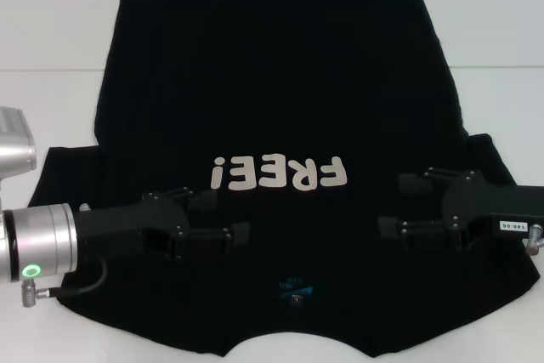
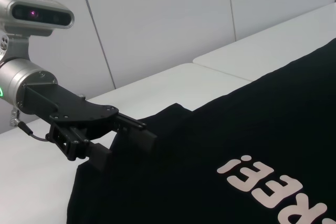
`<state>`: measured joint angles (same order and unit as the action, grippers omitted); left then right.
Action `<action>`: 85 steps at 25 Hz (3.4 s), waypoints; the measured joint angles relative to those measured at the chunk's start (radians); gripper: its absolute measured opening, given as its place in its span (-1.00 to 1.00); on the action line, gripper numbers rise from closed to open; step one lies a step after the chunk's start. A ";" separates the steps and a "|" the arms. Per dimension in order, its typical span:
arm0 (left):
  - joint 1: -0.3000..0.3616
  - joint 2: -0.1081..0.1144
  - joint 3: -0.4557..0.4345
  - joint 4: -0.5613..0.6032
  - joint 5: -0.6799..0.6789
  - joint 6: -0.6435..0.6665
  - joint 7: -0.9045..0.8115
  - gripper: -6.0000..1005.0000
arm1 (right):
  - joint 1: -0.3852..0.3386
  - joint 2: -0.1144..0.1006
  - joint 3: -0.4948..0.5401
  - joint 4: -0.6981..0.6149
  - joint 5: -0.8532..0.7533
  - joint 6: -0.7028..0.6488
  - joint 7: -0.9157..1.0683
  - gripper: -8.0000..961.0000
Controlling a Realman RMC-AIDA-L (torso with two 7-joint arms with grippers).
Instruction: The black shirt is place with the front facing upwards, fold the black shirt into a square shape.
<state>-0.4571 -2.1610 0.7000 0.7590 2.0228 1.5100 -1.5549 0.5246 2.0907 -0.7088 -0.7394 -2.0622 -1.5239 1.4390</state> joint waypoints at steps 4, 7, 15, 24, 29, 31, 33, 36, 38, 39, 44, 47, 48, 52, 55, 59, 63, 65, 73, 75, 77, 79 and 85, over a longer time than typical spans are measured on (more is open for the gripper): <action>-0.001 0.000 0.000 0.000 0.000 -0.001 0.000 0.86 | 0.001 -0.001 0.000 0.000 0.000 -0.001 0.000 0.96; -0.002 0.000 0.000 0.000 0.000 -0.001 -0.001 0.86 | 0.001 -0.001 0.000 0.000 -0.001 0.001 0.000 0.96; 0.002 0.009 -0.084 0.002 -0.016 0.011 -0.063 0.86 | 0.000 -0.002 0.009 -0.001 0.004 0.004 0.037 0.96; 0.063 0.088 -0.450 -0.023 -0.030 0.008 -0.529 0.87 | 0.021 -0.032 0.052 0.007 0.035 0.204 0.488 0.96; 0.119 0.117 -0.447 -0.045 0.006 -0.058 -0.722 0.86 | 0.030 -0.045 0.050 0.043 0.034 0.307 0.616 0.96; 0.125 0.122 -0.444 -0.068 0.042 -0.098 -0.747 0.86 | 0.033 -0.045 0.049 0.049 0.035 0.318 0.618 0.96; 0.126 0.122 -0.445 -0.081 0.073 -0.131 -0.759 0.86 | 0.036 -0.044 0.049 0.051 0.036 0.321 0.618 0.96; 0.123 0.120 -0.445 -0.107 0.097 -0.179 -0.763 0.86 | 0.041 -0.042 0.046 0.052 0.036 0.324 0.616 0.96; 0.121 0.118 -0.445 -0.121 0.100 -0.203 -0.763 0.86 | 0.042 -0.041 0.045 0.052 0.036 0.326 0.615 0.96; 0.120 0.117 -0.444 -0.127 0.101 -0.214 -0.763 0.86 | 0.042 -0.041 0.045 0.052 0.036 0.327 0.614 0.96; 0.115 0.115 -0.422 -0.148 0.103 -0.248 -0.767 0.86 | 0.043 -0.040 0.045 0.052 0.036 0.328 0.613 0.96; 0.106 0.116 -0.409 -0.163 0.103 -0.252 -0.769 0.86 | 0.043 -0.038 0.047 0.052 0.036 0.328 0.613 0.96; 0.104 0.116 -0.405 -0.165 0.103 -0.253 -0.769 0.86 | 0.043 -0.038 0.048 0.052 0.036 0.329 0.613 0.96; 0.088 0.116 -0.370 -0.174 0.105 -0.269 -0.781 0.85 | 0.041 -0.037 0.050 0.052 0.036 0.329 0.613 0.96; 0.076 0.118 -0.351 -0.179 0.111 -0.285 -0.805 0.85 | 0.038 -0.036 0.051 0.052 0.036 0.329 0.613 0.96; 0.068 0.118 -0.342 -0.172 0.121 -0.300 -0.820 0.85 | 0.035 -0.037 0.051 0.052 0.036 0.328 0.612 0.96; 0.062 0.120 -0.341 -0.170 0.124 -0.303 -0.821 0.50 | 0.033 -0.038 0.058 0.052 0.036 0.329 0.612 0.96; 0.060 0.121 -0.341 -0.168 0.125 -0.304 -0.822 0.42 | 0.033 -0.038 0.060 0.052 0.036 0.329 0.612 0.96; 0.056 0.124 -0.337 -0.158 0.128 -0.304 -0.823 0.08 | 0.032 -0.038 0.062 0.052 0.048 0.329 0.613 0.96; 0.056 0.125 -0.333 -0.148 0.128 -0.305 -0.817 -0.09 | 0.031 -0.038 0.063 0.052 0.058 0.328 0.612 0.96; 0.056 0.125 -0.322 -0.135 0.132 -0.306 -0.812 -0.25 | 0.030 -0.039 0.063 0.052 0.061 0.329 0.612 0.96; 0.055 0.125 -0.299 -0.117 0.149 -0.307 -0.802 -0.41 | 0.030 -0.040 0.063 0.052 0.061 0.329 0.612 0.96; 0.036 0.121 -0.247 -0.082 0.209 -0.342 -0.778 -0.82 | 0.031 -0.039 0.063 0.052 0.062 0.329 0.611 0.96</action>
<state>-0.4211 -2.0396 0.4531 0.6774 2.2319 1.1684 -2.3333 0.5552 2.0514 -0.6458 -0.6871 -2.0002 -1.1950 2.0496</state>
